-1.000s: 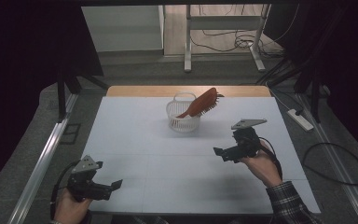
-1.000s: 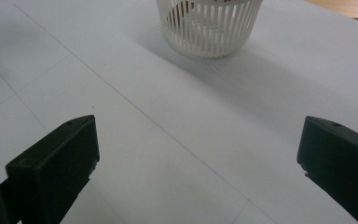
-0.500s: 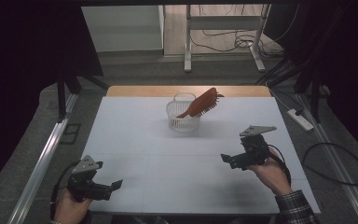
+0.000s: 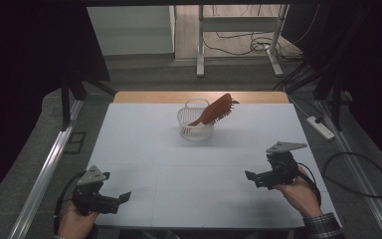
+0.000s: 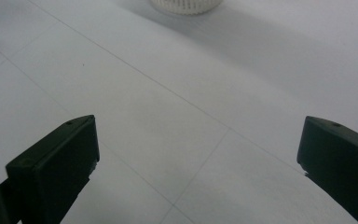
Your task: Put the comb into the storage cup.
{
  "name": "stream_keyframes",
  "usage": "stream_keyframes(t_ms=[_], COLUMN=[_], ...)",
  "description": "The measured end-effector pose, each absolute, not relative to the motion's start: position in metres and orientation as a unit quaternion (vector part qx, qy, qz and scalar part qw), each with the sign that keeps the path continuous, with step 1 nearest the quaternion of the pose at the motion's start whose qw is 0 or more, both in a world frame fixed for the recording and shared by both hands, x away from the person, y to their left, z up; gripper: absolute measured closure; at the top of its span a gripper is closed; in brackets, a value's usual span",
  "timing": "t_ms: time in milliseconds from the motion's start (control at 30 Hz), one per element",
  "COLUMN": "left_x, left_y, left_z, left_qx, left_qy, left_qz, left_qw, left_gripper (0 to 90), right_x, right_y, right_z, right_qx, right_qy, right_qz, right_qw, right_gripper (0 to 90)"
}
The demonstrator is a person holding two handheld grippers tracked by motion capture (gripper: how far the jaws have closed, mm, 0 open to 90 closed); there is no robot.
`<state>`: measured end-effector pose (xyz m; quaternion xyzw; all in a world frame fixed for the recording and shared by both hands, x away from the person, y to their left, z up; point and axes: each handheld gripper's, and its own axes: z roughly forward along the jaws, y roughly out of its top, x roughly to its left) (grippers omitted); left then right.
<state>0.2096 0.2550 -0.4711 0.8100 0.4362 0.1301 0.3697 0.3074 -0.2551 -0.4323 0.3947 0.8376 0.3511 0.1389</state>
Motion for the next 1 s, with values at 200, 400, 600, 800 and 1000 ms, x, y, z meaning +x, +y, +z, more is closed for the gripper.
stream_keyframes(t_ms=[200, 400, 600, 800, 1000], left_x=[0.21, 0.21, 0.21, 0.21, 0.21], left_y=[0.255, 0.255, 0.255, 0.255, 0.255], left_z=[-0.471, -0.471, -0.471, -0.471, -0.471], left_qx=[0.81, 0.81, 0.81, 0.81, 0.81], left_qy=[0.436, 0.436, 0.436, 0.436, 0.436], left_qz=[0.13, 0.131, 0.131, 0.131, 0.132], left_qw=[0.37, 0.37, 0.369, 0.369, 0.369], left_gripper=[0.0, 0.0, 0.0, 0.0, 0.0], right_x=[0.301, 0.295, 0.291, 0.285, 0.279], right_y=[-0.262, -0.27, -0.278, -0.287, -0.295], right_z=[-0.436, -0.438, -0.44, -0.442, -0.443], right_qx=[0.4, 0.406, 0.414, 0.422, 0.432], right_qy=[0.837, 0.836, 0.832, 0.83, 0.824], right_qz=[0.347, 0.342, 0.341, 0.333, 0.333], right_qw=[0.138, 0.14, 0.142, 0.149, 0.153], right_gripper=[0.0, 0.0, 0.0, 0.0, 0.0])
